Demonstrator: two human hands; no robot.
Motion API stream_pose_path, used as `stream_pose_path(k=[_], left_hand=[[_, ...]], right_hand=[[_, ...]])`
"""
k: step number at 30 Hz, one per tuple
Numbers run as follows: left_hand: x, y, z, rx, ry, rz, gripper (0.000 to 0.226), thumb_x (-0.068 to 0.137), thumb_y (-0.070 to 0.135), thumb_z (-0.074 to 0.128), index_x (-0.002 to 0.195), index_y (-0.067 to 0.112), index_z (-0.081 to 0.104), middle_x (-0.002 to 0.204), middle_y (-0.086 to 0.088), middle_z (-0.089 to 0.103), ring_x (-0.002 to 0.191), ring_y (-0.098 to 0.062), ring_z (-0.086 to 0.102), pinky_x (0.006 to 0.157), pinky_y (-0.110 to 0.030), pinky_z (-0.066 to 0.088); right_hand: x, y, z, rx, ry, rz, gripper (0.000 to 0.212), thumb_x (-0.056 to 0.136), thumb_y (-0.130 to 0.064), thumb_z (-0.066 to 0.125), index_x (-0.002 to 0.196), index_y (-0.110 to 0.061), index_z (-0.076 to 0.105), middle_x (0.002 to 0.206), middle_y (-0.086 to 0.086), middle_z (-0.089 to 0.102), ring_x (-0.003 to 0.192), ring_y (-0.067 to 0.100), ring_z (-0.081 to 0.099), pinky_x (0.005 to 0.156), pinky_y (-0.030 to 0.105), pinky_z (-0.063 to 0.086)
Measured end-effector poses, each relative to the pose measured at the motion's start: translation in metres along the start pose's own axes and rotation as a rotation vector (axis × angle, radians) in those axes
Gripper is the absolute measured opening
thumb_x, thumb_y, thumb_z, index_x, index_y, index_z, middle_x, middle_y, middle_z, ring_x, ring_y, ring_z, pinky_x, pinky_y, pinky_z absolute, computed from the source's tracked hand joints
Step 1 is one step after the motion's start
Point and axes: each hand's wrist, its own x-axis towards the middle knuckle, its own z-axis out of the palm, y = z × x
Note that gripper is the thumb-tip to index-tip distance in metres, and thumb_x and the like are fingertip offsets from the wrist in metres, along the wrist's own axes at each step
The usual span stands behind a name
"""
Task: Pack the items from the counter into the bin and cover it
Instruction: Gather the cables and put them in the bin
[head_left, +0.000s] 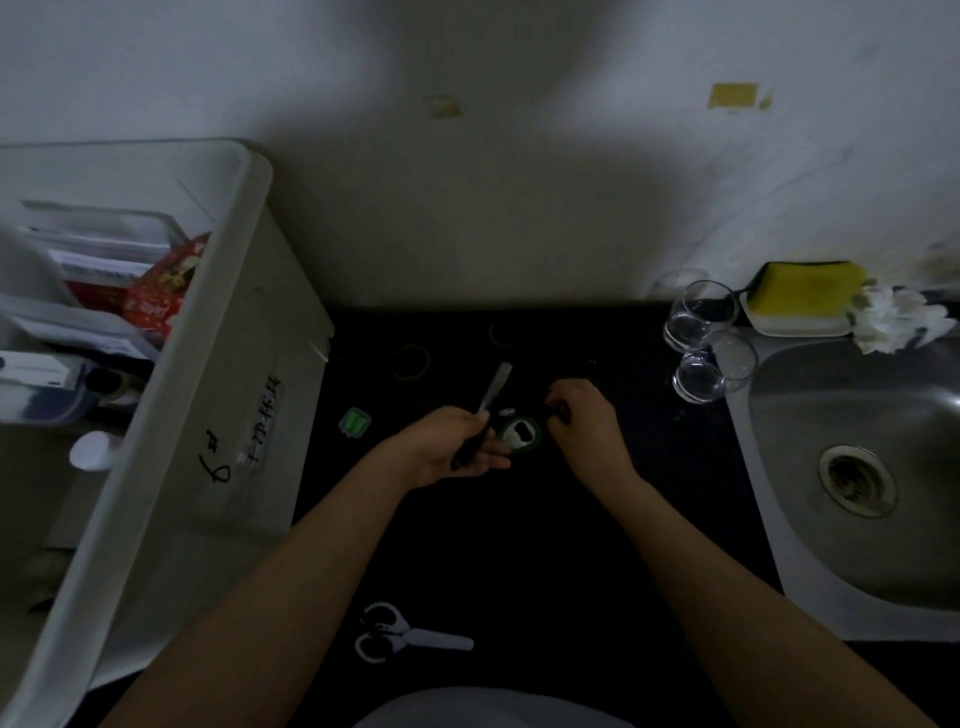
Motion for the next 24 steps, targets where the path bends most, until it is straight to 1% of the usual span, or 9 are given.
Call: stream_pose_path(k=[1, 3, 6, 10, 13, 15, 19, 22, 24], left_hand=[[0.002, 0.001, -0.001, -0.049, 0.014, 0.007, 0.029, 0.102, 0.024, 0.035, 0.083, 0.008, 0.049, 0.065, -0.006, 0.070, 0.055, -0.014, 0.069, 0.051, -0.021, 0.051], [0.005, 0.003, -0.003, -0.065, 0.026, 0.030, 0.028, 0.101, 0.024, 0.037, 0.084, 0.006, 0.050, 0.063, -0.007, 0.069, 0.055, -0.015, 0.070, 0.053, -0.022, 0.055], [0.005, 0.004, 0.000, 0.002, -0.023, 0.038, 0.026, 0.100, 0.023, 0.042, 0.087, 0.006, 0.055, 0.074, -0.009, 0.066, 0.059, -0.015, 0.070, 0.056, -0.023, 0.058], [0.010, 0.004, 0.001, -0.029, -0.057, 0.088, 0.019, 0.097, 0.019, 0.047, 0.090, 0.007, 0.061, 0.082, -0.011, 0.068, 0.062, -0.013, 0.070, 0.057, -0.021, 0.057], [0.015, 0.007, 0.000, -0.072, -0.053, 0.121, 0.016, 0.095, 0.015, 0.051, 0.089, 0.006, 0.062, 0.080, -0.008, 0.068, 0.061, -0.010, 0.069, 0.056, -0.018, 0.056], [0.016, 0.010, -0.002, -0.086, -0.060, 0.106, 0.014, 0.094, 0.013, 0.053, 0.089, 0.004, 0.062, 0.073, -0.005, 0.070, 0.061, -0.009, 0.069, 0.057, -0.017, 0.056], [0.021, 0.016, -0.011, -0.141, -0.093, 0.037, 0.011, 0.094, 0.008, 0.052, 0.093, 0.001, 0.061, 0.076, -0.008, 0.069, 0.061, -0.011, 0.069, 0.056, -0.018, 0.056], [0.024, 0.017, -0.020, -0.159, -0.086, 0.007, 0.013, 0.094, 0.005, 0.050, 0.089, 0.001, 0.061, 0.074, -0.007, 0.066, 0.069, -0.013, 0.065, 0.059, -0.018, 0.057], [0.026, 0.016, -0.027, -0.159, -0.063, 0.015, 0.014, 0.095, 0.004, 0.049, 0.089, 0.002, 0.061, 0.080, -0.007, 0.062, 0.073, -0.013, 0.062, 0.059, -0.017, 0.057]], right_hand=[[0.000, 0.000, 0.000, -0.021, -0.024, -0.024, 0.022, 0.083, 0.005, 0.058, 0.104, 0.004, 0.066, 0.125, 0.015, 0.055, 0.111, 0.023, 0.055, 0.085, 0.003, 0.025], [0.000, -0.003, 0.001, -0.069, -0.118, -0.093, 0.024, 0.086, 0.004, 0.056, 0.106, 0.004, 0.068, 0.134, 0.016, 0.049, 0.120, 0.025, 0.051, 0.092, 0.003, 0.021], [0.003, -0.010, 0.006, -0.109, -0.199, -0.174, 0.030, 0.088, 0.003, 0.052, 0.115, 0.002, 0.064, 0.145, 0.017, 0.035, 0.132, 0.026, 0.040, 0.103, 0.010, 0.018], [0.015, -0.022, 0.010, -0.134, -0.114, -0.179, 0.029, 0.086, 0.001, 0.054, 0.114, 0.006, 0.060, 0.143, 0.022, 0.034, 0.129, 0.031, 0.040, 0.108, 0.016, 0.021], [0.024, -0.033, 0.008, -0.143, -0.120, -0.176, 0.035, 0.087, -0.001, 0.053, 0.121, 0.005, 0.048, 0.145, 0.019, 0.027, 0.128, 0.027, 0.040, 0.107, 0.016, 0.024], [0.031, -0.035, 0.008, -0.187, -0.132, -0.210, 0.037, 0.090, -0.006, 0.051, 0.124, 0.006, 0.044, 0.148, 0.017, 0.023, 0.127, 0.026, 0.041, 0.105, 0.017, 0.028], [0.042, -0.037, 0.015, -0.232, -0.149, -0.273, 0.041, 0.091, -0.006, 0.050, 0.129, 0.006, 0.040, 0.150, 0.019, 0.020, 0.124, 0.032, 0.047, 0.102, 0.028, 0.039], [0.050, -0.033, 0.018, -0.174, -0.122, -0.258, 0.046, 0.089, -0.002, 0.048, 0.133, 0.002, 0.038, 0.152, 0.021, 0.016, 0.132, 0.035, 0.039, 0.105, 0.034, 0.039], [0.057, -0.023, 0.020, -0.168, -0.077, -0.163, 0.053, 0.086, 0.003, 0.047, 0.138, -0.005, 0.036, 0.152, 0.018, 0.017, 0.136, 0.033, 0.031, 0.105, 0.036, 0.039]])
